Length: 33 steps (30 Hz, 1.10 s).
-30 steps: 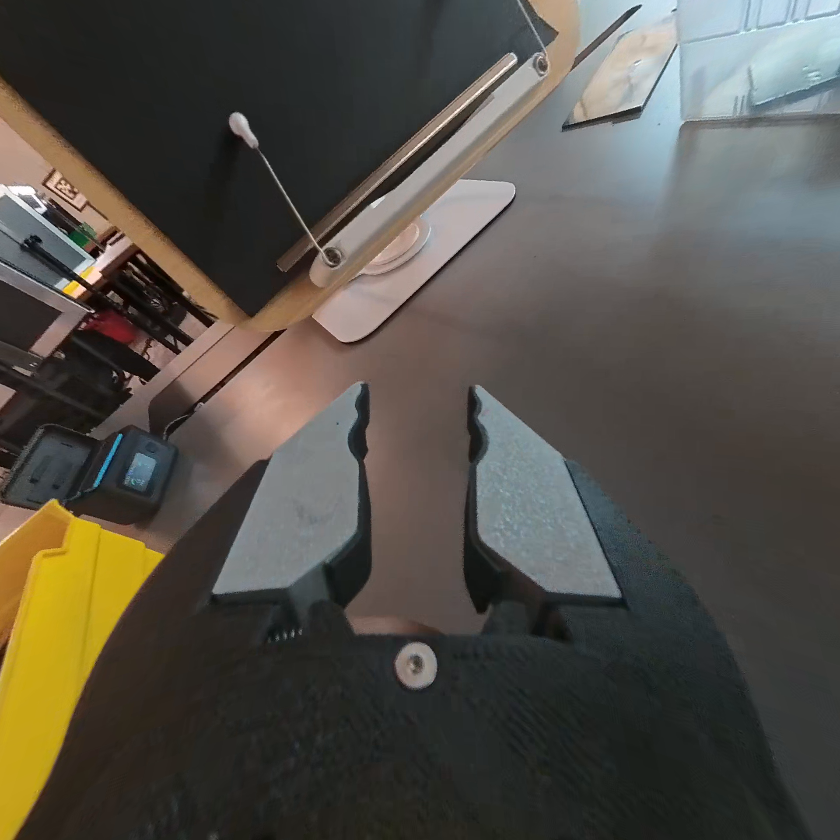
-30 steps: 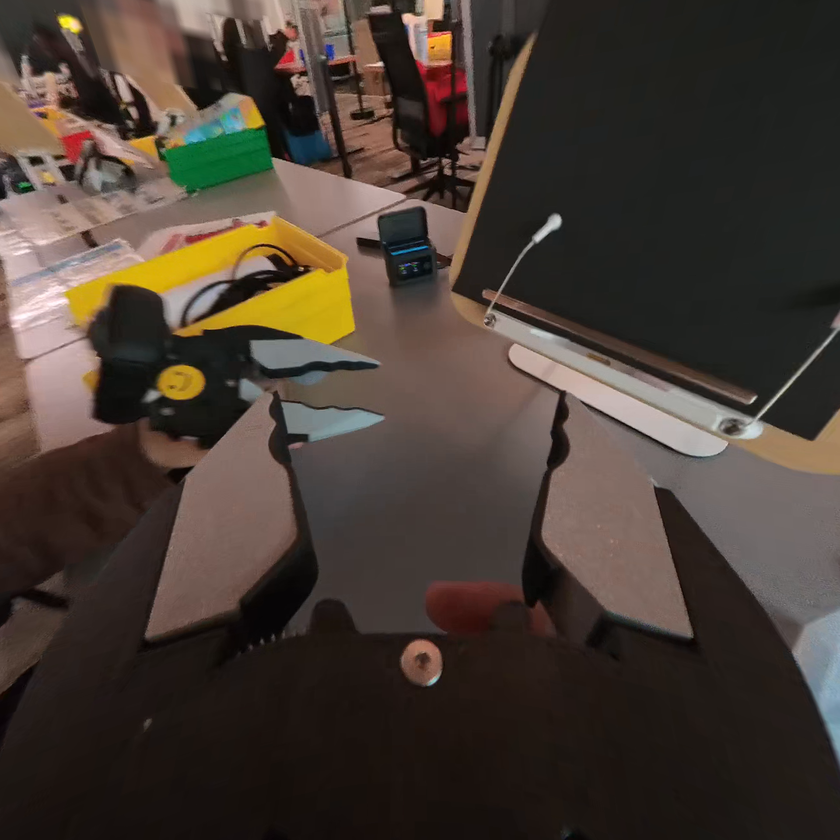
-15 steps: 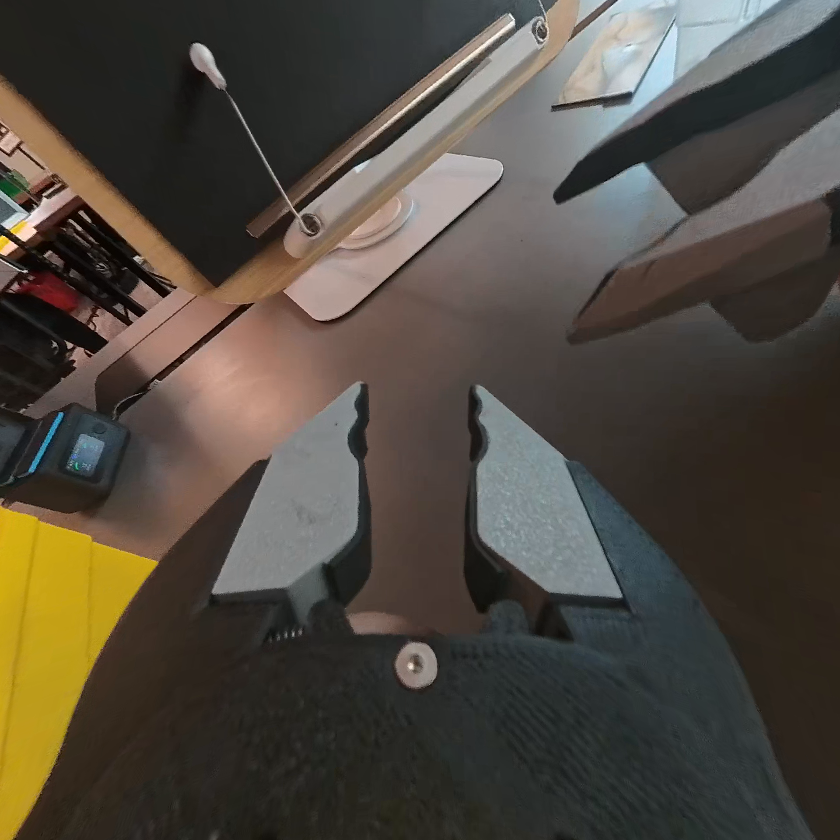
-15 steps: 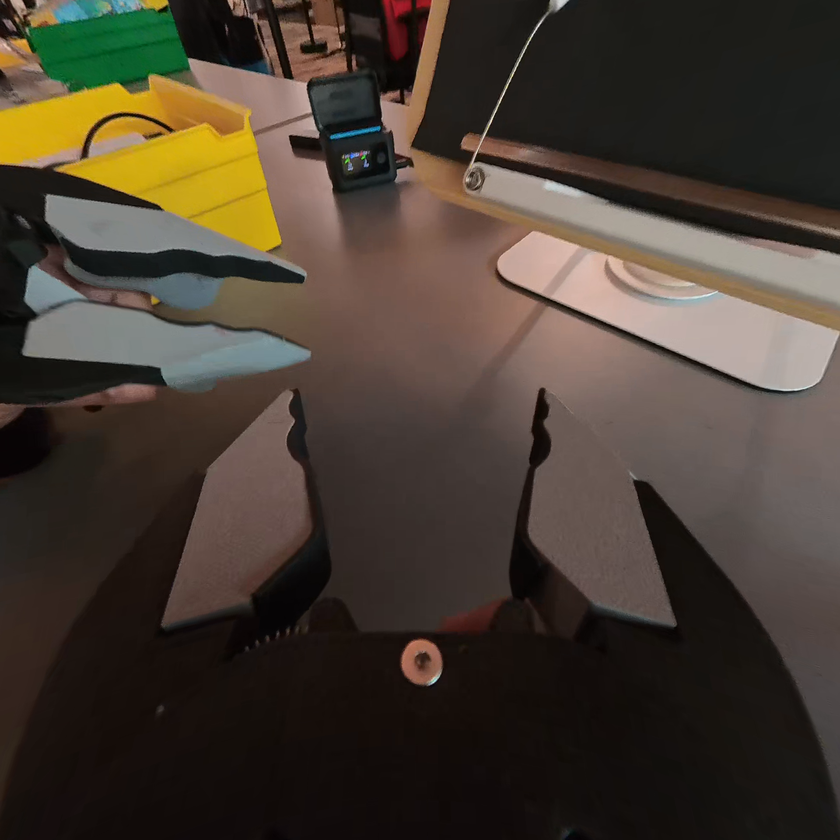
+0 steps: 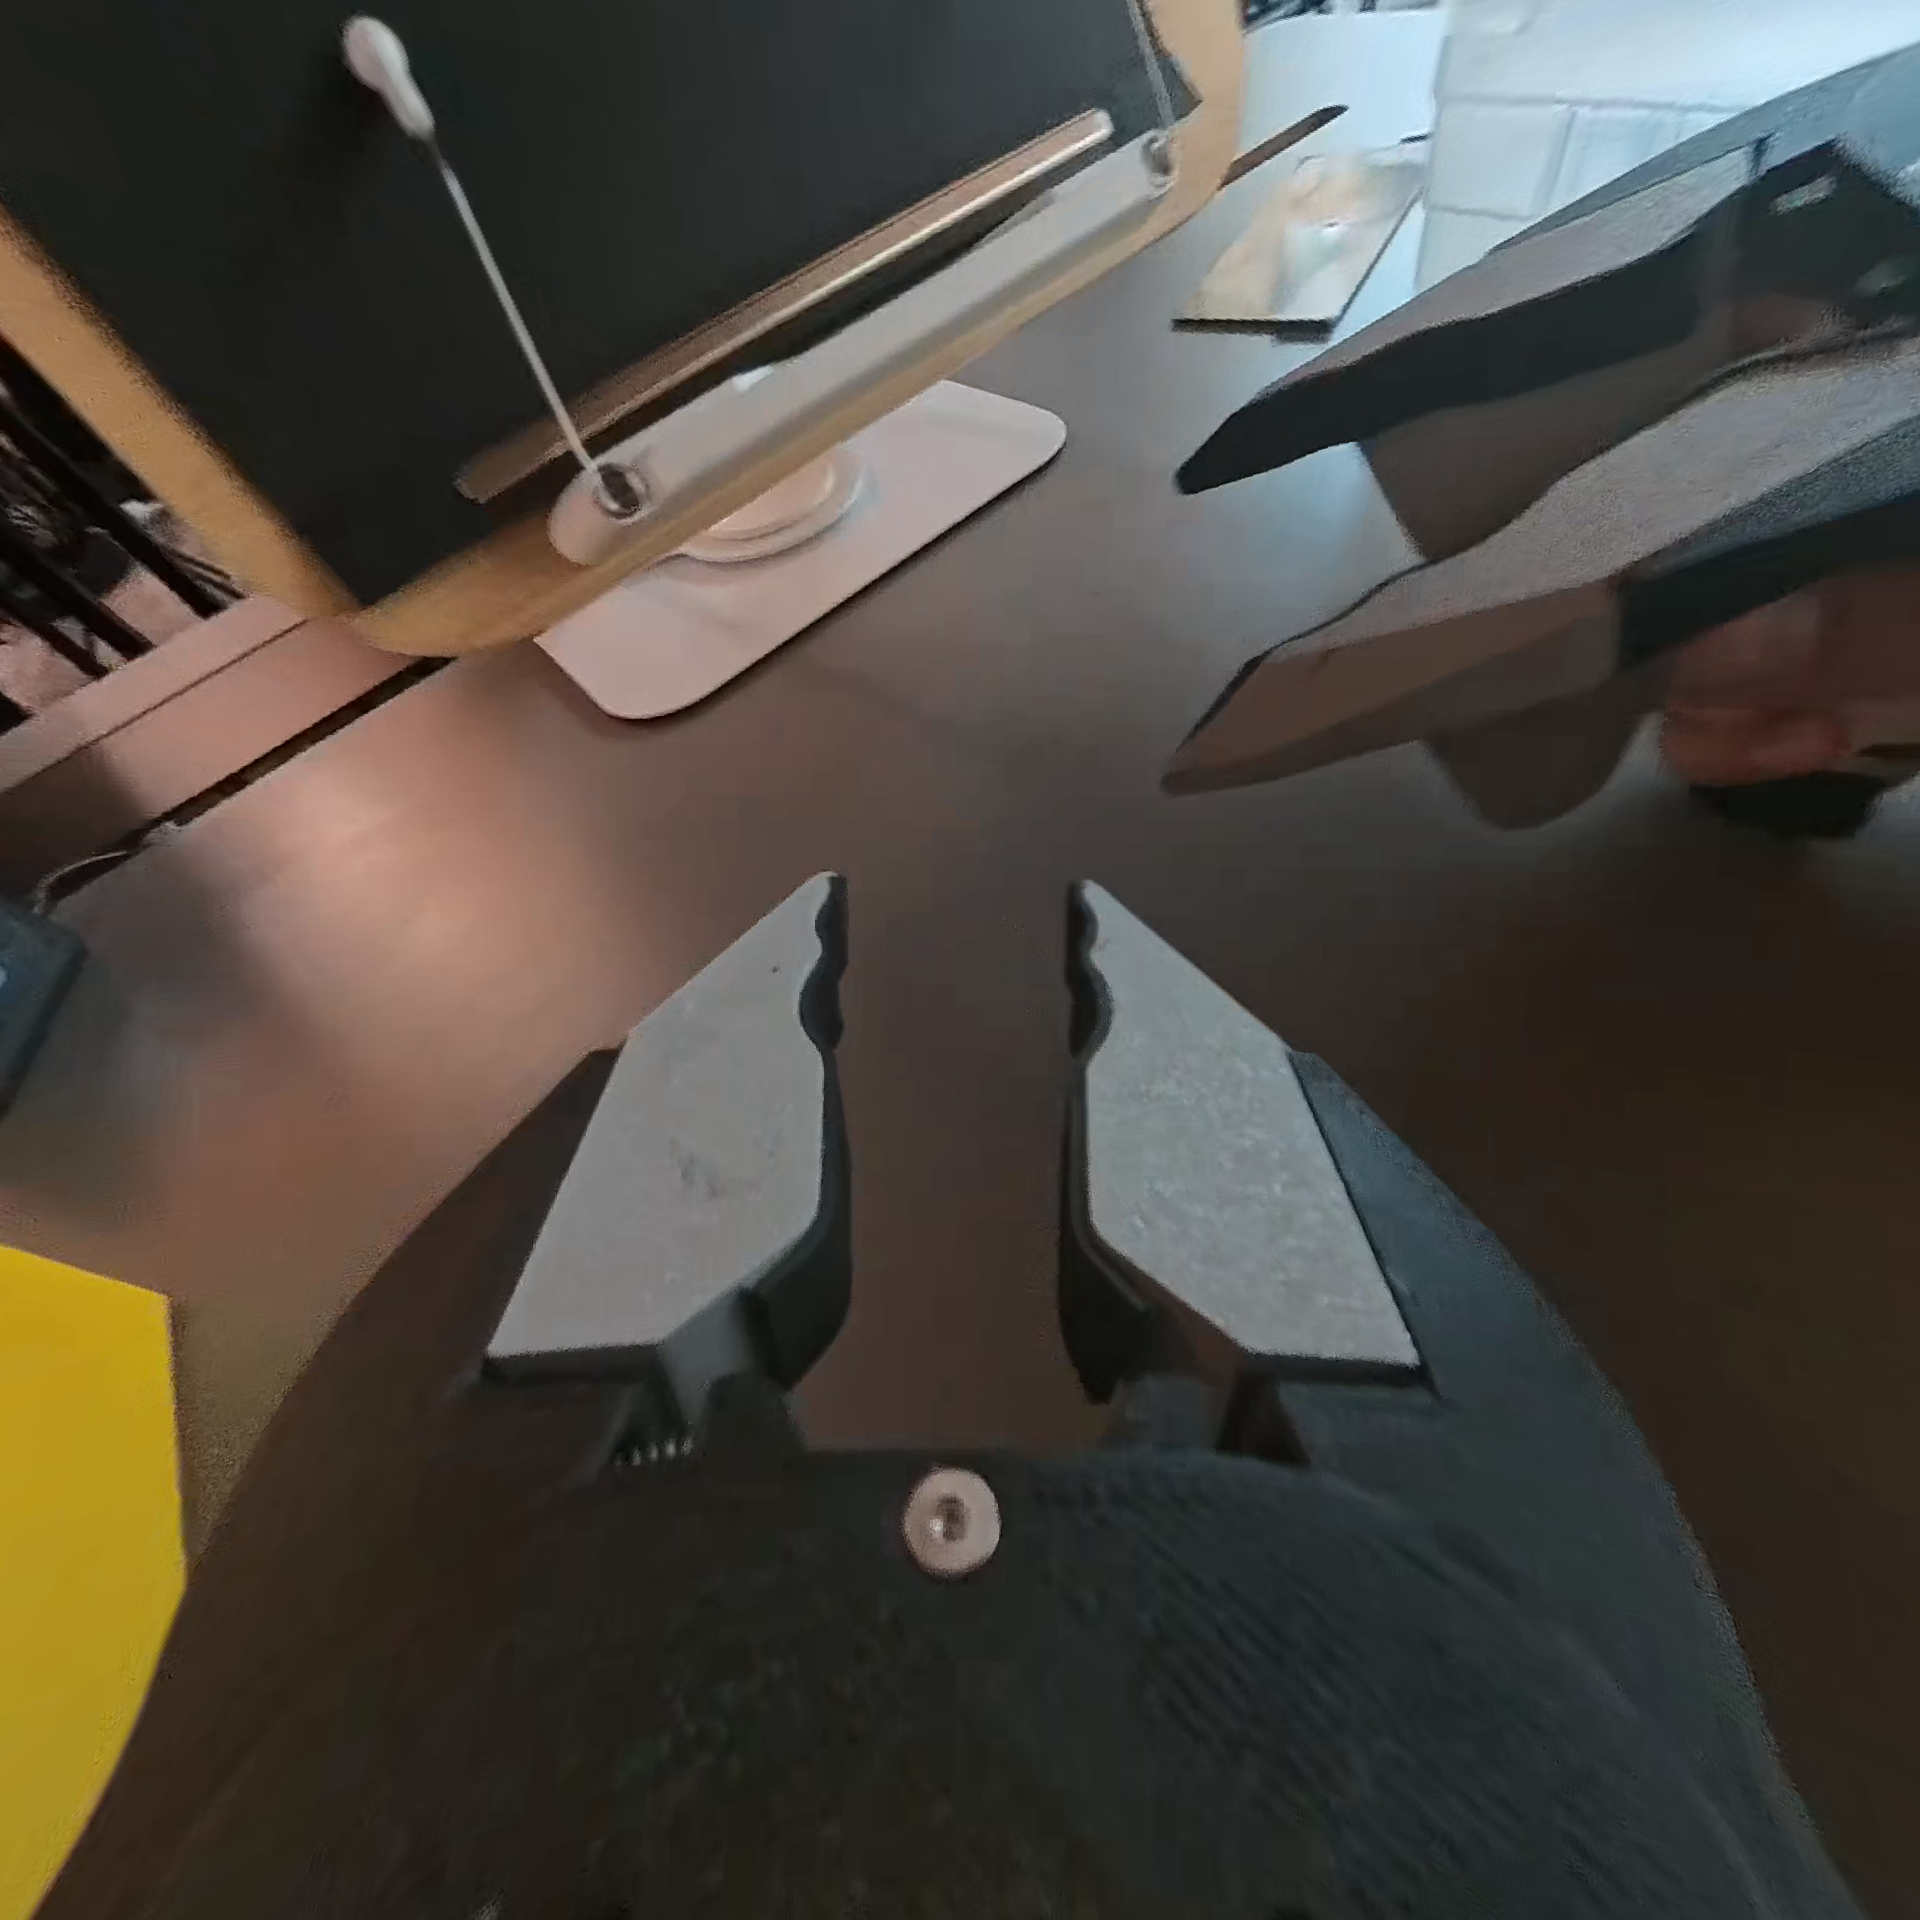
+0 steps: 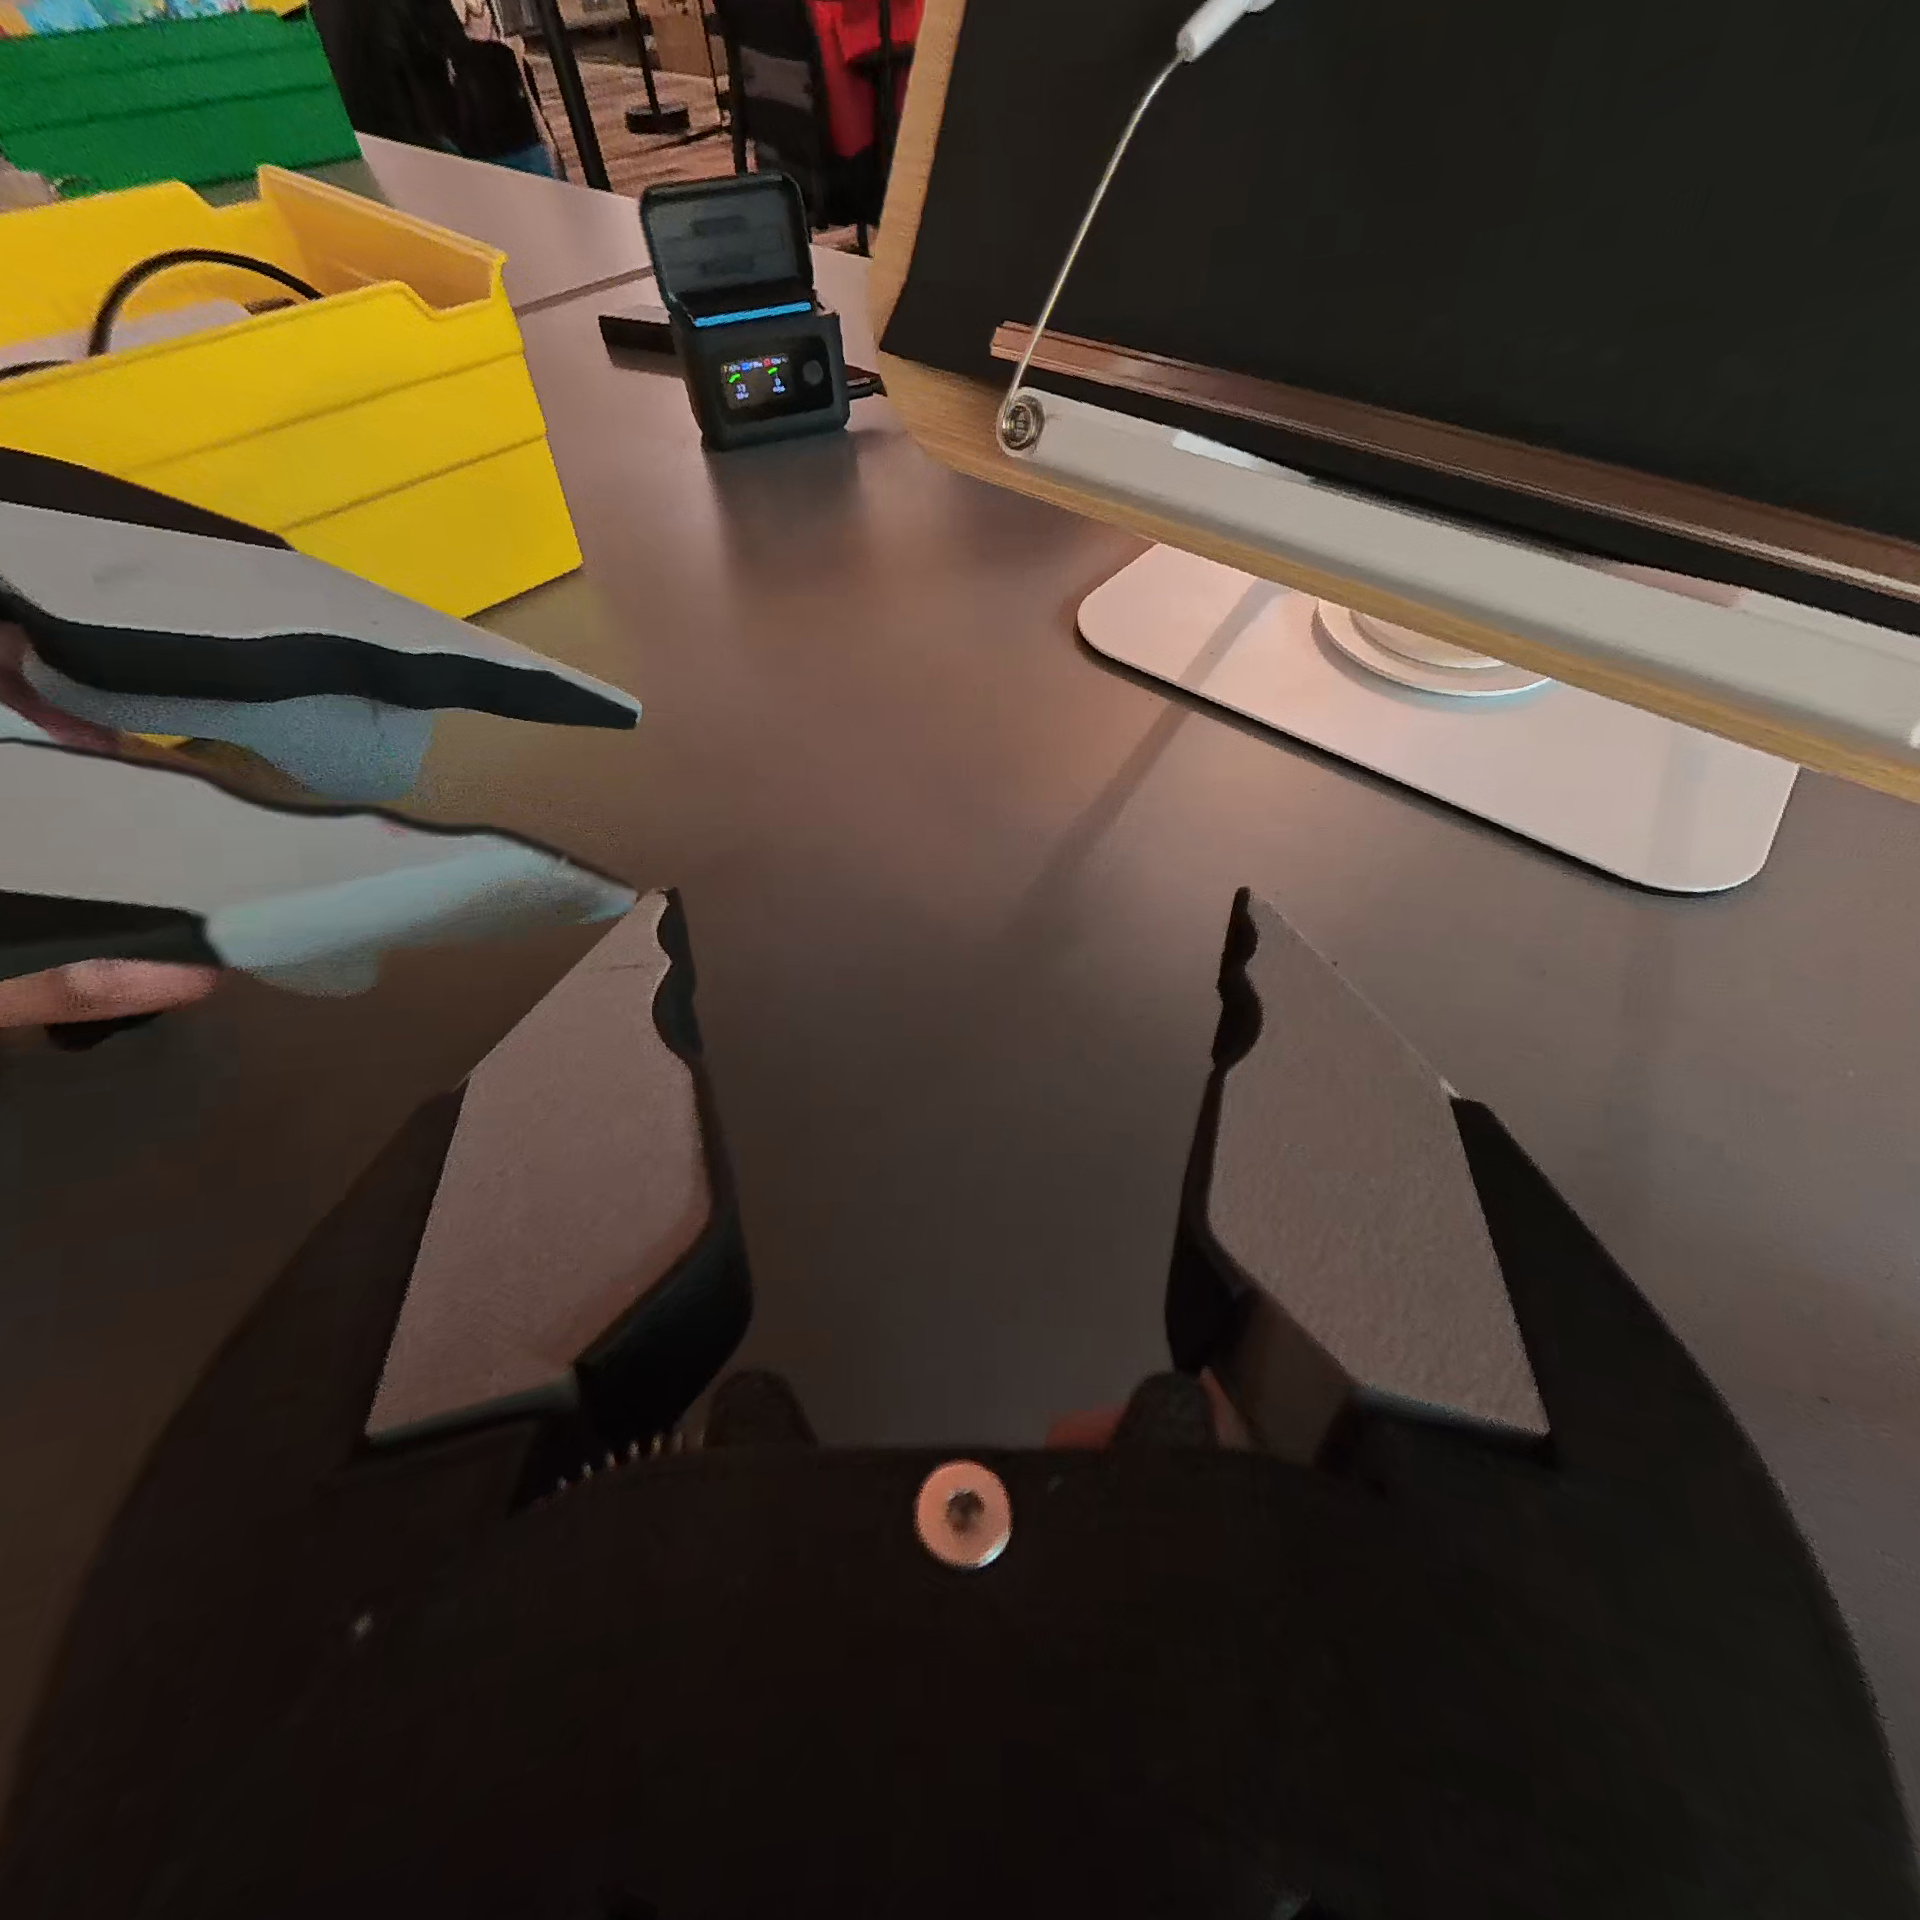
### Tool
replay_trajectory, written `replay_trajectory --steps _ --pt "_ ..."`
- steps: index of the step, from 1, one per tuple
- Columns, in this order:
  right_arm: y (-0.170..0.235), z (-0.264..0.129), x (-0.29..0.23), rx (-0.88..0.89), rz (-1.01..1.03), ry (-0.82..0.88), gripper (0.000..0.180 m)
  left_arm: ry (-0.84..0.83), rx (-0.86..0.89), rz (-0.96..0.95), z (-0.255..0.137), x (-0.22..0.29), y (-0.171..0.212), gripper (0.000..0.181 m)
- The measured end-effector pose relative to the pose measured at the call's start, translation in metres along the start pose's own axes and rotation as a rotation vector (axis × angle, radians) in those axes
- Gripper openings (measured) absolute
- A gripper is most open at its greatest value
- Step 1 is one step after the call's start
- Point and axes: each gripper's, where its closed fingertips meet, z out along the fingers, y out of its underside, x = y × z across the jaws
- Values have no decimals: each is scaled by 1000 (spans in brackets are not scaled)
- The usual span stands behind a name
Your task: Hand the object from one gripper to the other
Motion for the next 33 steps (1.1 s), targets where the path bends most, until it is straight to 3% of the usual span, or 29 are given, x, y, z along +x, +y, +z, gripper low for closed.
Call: replay_trajectory --steps 2,7,9,12,15,18,21,24,25,26,28,30,33 --pt "-1 -1 0 7 -9 5 99 13 4 16 -9 9 -8 46" --pt "0 -1 1 6 4 3 97 127 74 9 -55 24 -51 41" --pt "0 -1 2 5 17 -2 96 146 37 11 -76 3 -65 44" --pt "0 0 1 1 23 -11 92 -43 -78 53 -107 -81 -66 46" --pt "0 0 0 -2 4 -7 87 -288 -253 16 -140 -189 -29 47" --pt "1 1 -2 -10 -25 1 87 -423 -401 -130 -163 -263 31 45" --pt "2 1 -4 -14 -44 4 87 -429 -478 -279 -164 -289 74 47" --pt "2 0 -4 -14 -42 5 86 -430 -563 -280 -155 -292 100 44" --pt "2 0 -3 -14 -37 4 86 -424 -611 -253 -152 -291 109 40" --pt "2 0 -3 -13 -33 4 86 -431 -649 -214 -152 -291 115 24" --pt "3 -1 -3 -15 -30 1 84 -459 -641 -169 -151 -296 111 3" --pt "3 -1 -4 -21 -36 -2 81 -481 -595 -138 -154 -300 94 2" --pt "5 0 -6 -35 -62 -5 80 -543 -420 -78 -167 -306 39 1"
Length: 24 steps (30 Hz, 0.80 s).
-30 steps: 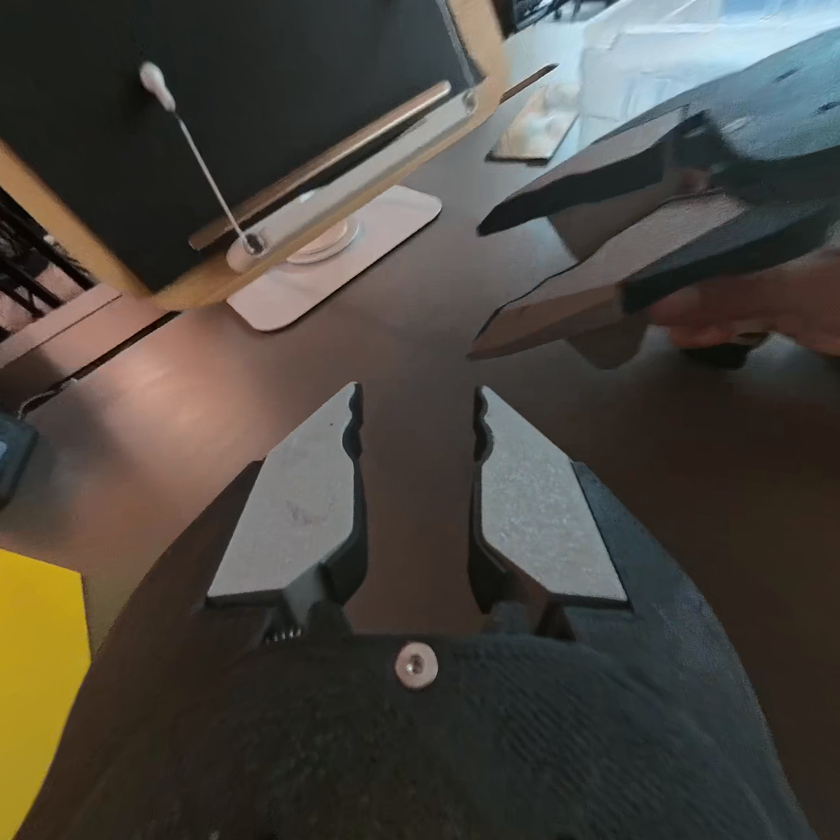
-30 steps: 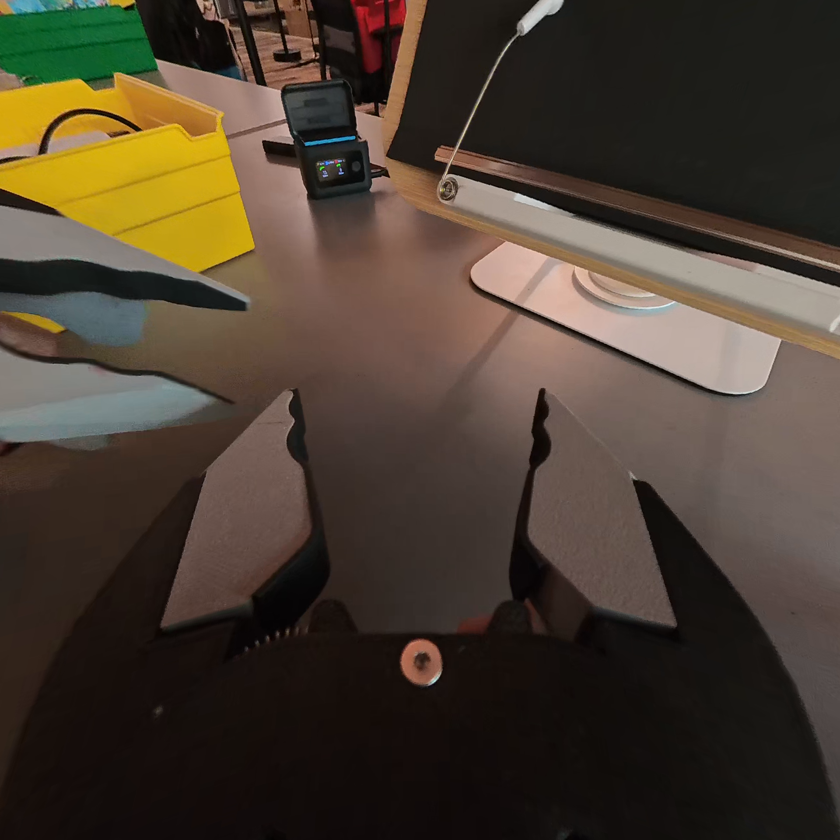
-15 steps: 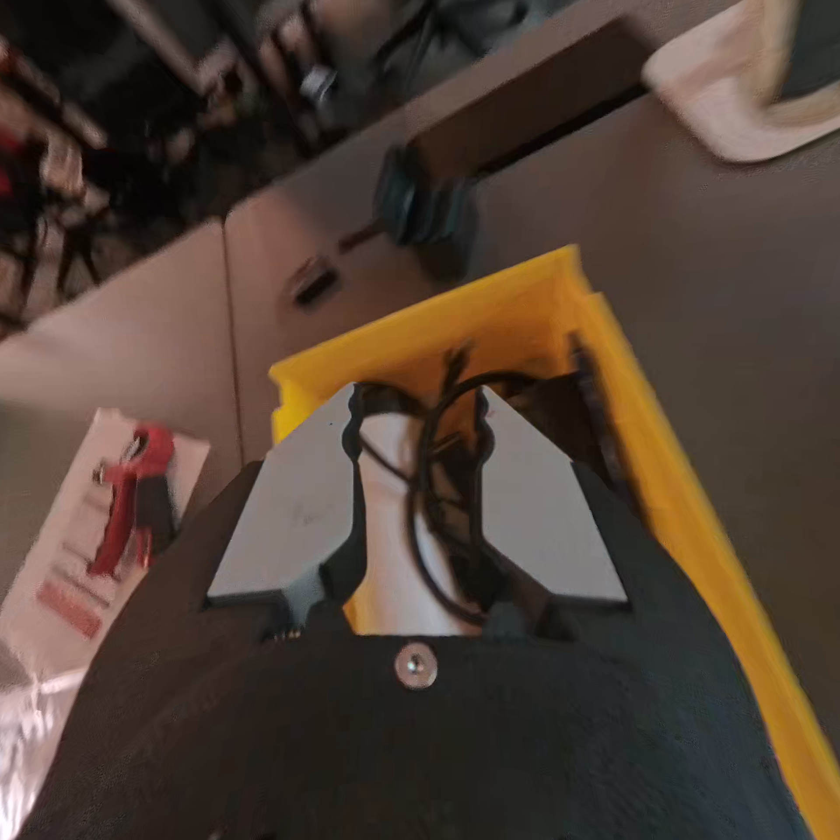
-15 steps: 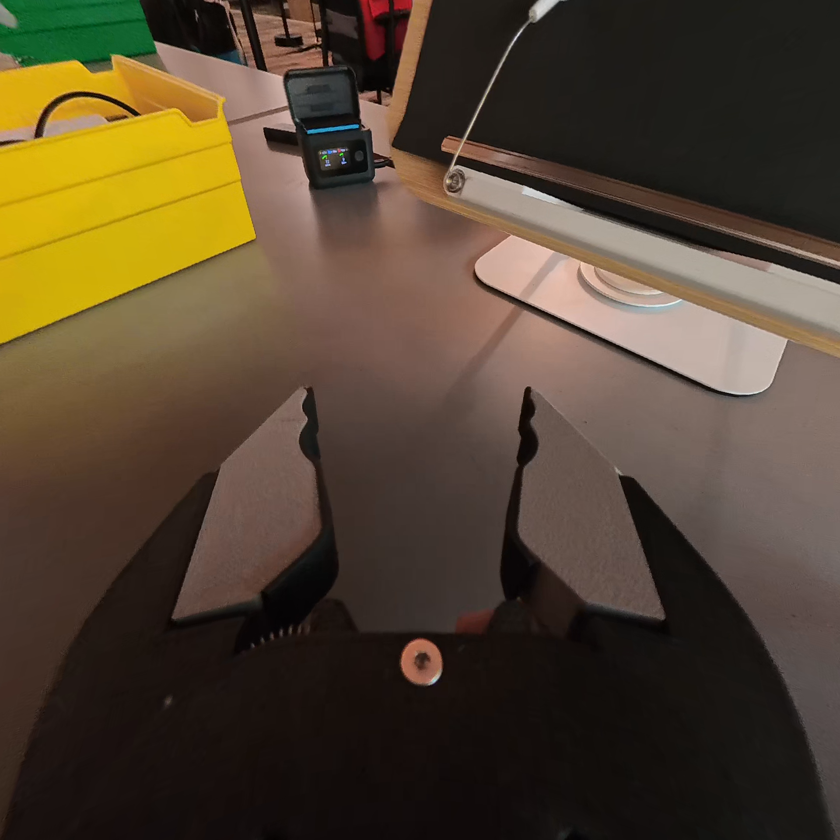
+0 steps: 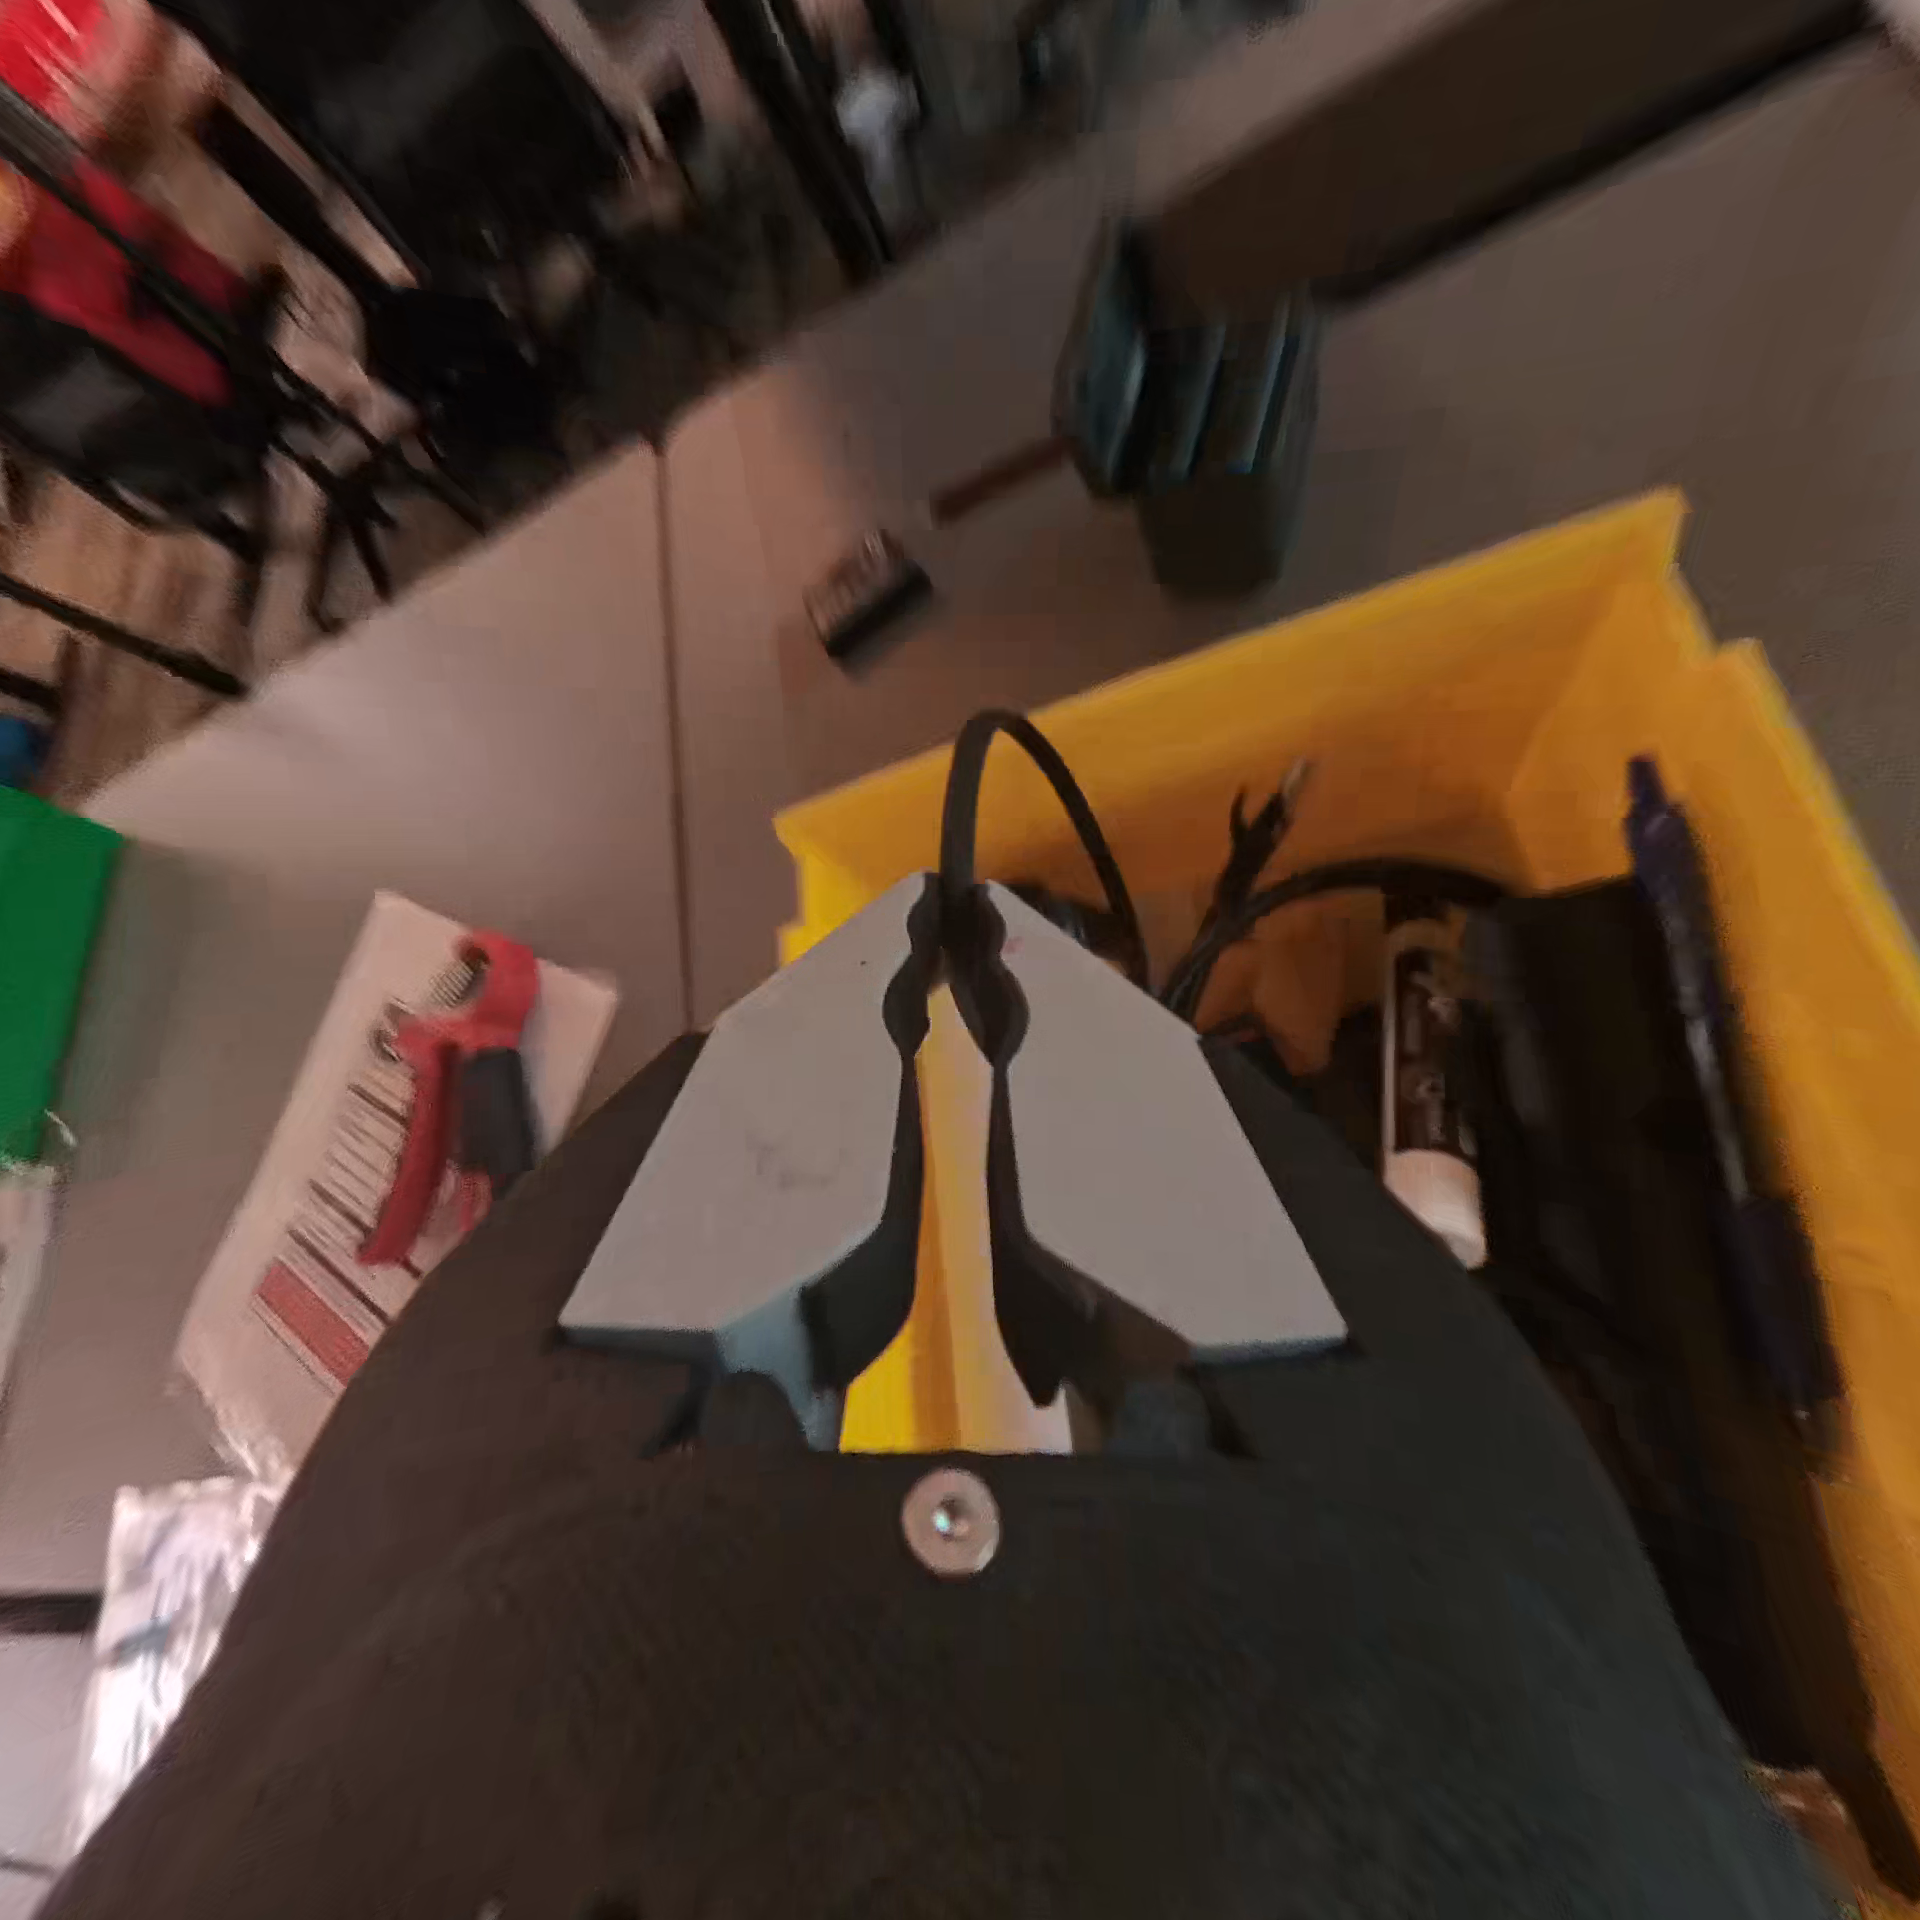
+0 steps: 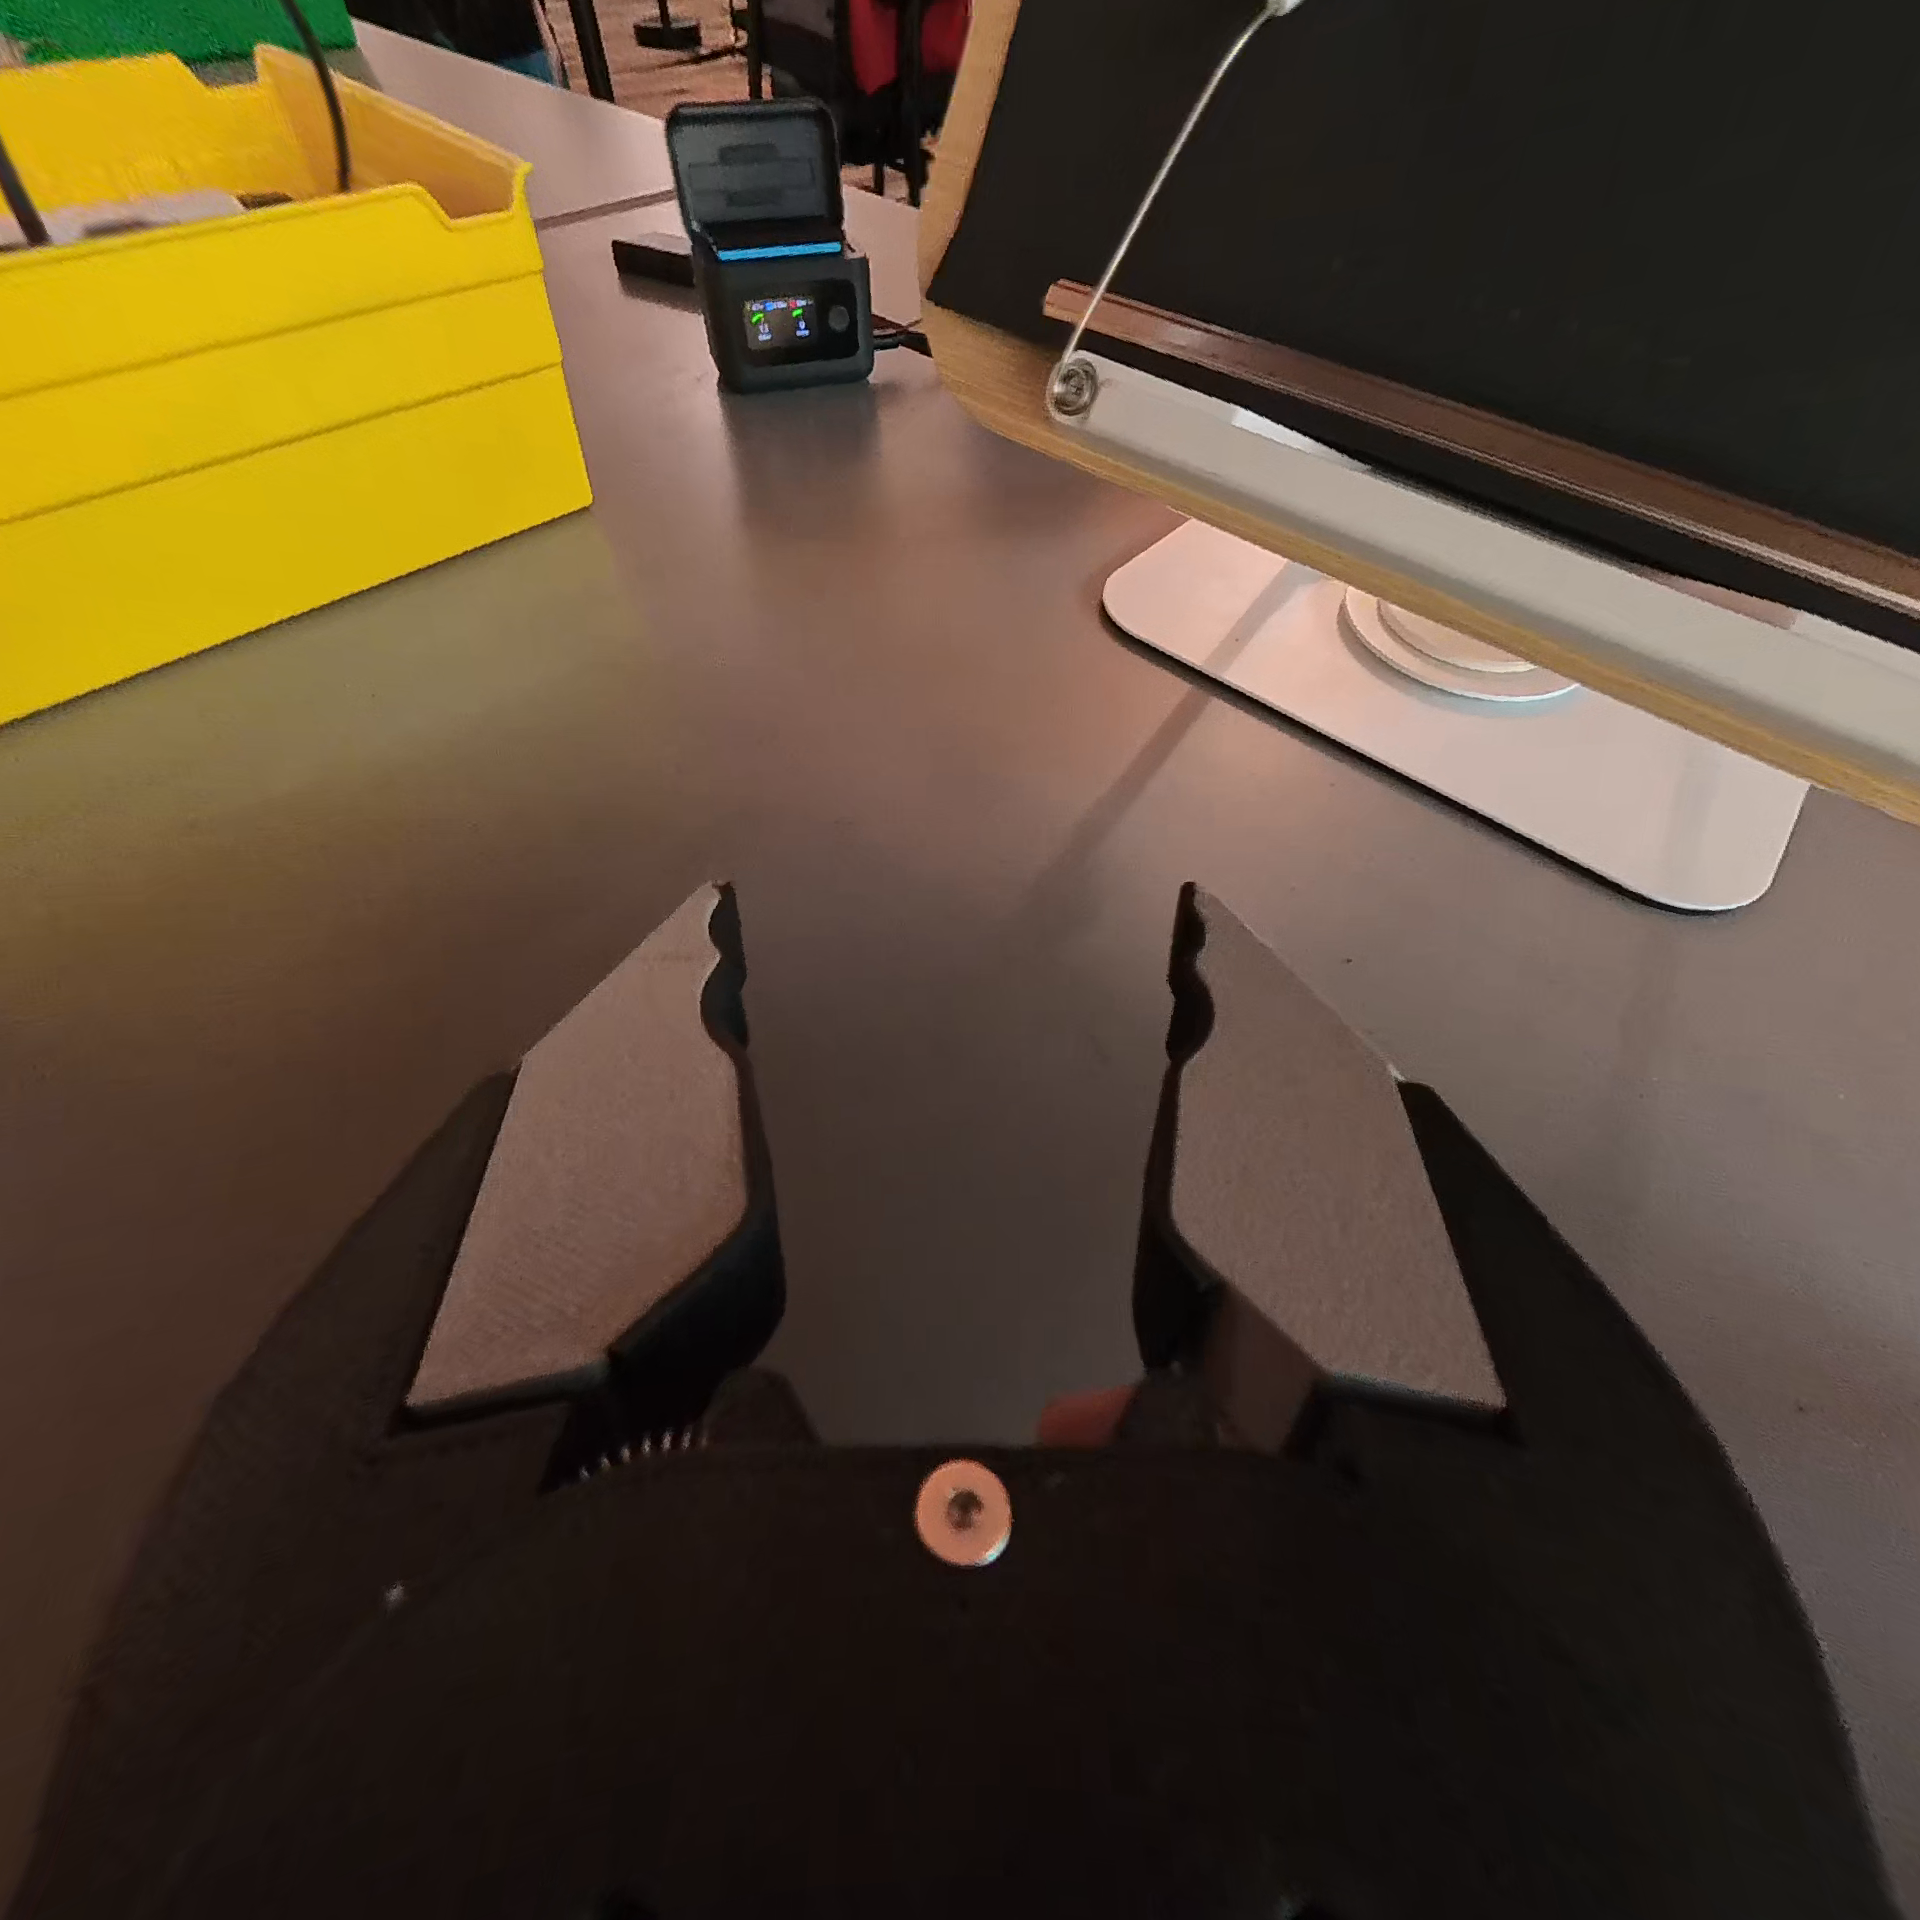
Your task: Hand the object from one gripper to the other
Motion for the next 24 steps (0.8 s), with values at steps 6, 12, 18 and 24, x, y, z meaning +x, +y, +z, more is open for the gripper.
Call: replay_trajectory --steps 6,12,18,24 --pt "0 0 -4 -6 -50 10 79 -203 339 33 -97 -50 -92 1" --pt "-1 -1 -1 1 -42 17 80 -307 496 11 -165 -84 -146 1" --pt "-16 -10 -8 92 -13 -50 82 -147 675 101 -216 -18 -192 1" --pt "-28 -19 -15 161 -1 -108 78 -247 918 92 -310 -25 -257 1"
